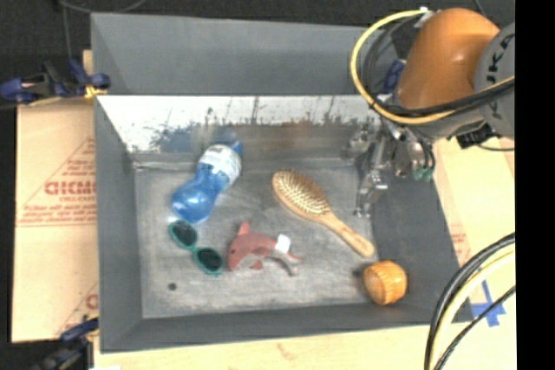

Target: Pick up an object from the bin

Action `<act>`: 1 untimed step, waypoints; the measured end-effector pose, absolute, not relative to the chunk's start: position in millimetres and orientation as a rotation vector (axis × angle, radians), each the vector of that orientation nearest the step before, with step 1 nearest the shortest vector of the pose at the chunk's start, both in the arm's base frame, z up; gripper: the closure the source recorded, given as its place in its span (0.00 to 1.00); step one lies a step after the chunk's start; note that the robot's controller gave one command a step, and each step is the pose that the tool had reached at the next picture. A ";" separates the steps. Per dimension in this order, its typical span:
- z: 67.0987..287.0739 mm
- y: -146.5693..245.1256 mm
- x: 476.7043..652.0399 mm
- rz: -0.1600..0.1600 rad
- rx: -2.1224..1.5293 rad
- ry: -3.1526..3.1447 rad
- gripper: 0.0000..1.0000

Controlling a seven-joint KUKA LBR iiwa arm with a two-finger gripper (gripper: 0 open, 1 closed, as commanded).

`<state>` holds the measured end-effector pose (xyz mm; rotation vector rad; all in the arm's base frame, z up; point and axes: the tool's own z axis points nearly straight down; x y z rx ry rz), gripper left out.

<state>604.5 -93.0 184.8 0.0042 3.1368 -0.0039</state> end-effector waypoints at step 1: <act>131.7 -71.0 600.3 0.001 0.192 3.129 0.00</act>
Offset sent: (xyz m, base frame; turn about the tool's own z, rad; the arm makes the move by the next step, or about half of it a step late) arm -0.0145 0.0667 -0.0360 0.3857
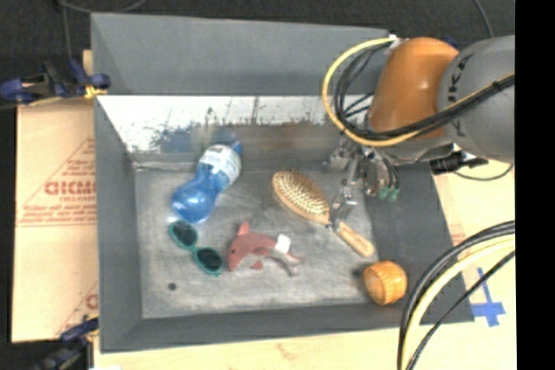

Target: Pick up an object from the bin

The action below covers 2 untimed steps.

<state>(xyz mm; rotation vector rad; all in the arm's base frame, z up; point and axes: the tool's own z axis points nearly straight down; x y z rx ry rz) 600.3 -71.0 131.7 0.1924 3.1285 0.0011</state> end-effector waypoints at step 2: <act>135.3 -36.9 605.3 0.000 0.621 3.074 0.00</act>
Offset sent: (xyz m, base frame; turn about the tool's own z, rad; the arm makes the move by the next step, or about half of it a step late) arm 0.0116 0.0249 -0.0155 0.2881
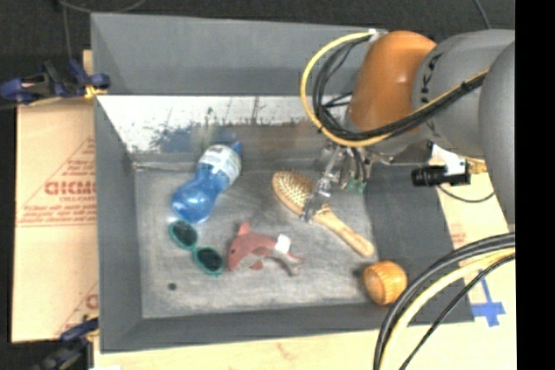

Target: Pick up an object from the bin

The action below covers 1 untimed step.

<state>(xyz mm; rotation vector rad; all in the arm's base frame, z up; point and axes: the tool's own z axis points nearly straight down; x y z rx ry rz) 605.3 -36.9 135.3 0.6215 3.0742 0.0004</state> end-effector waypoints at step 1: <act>74.3 -25.8 601.0 0.006 0.799 3.017 0.00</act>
Offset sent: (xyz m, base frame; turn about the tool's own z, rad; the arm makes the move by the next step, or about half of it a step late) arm -0.0062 0.0004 -0.0653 0.2383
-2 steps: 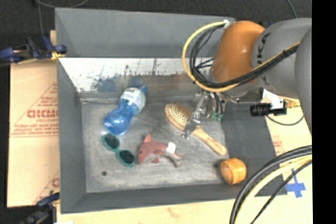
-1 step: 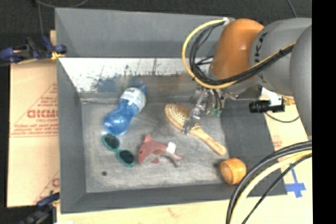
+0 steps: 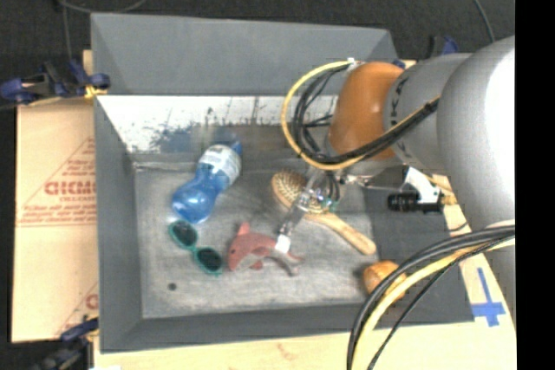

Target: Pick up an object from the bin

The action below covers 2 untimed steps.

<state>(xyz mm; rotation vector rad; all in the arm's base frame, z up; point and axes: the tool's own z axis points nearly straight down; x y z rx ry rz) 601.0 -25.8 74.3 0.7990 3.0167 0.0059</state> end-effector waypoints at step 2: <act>87.5 -29.3 604.9 0.004 0.795 3.011 1.00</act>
Offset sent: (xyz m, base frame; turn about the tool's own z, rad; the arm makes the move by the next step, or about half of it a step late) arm 0.0000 0.0000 0.0000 0.0000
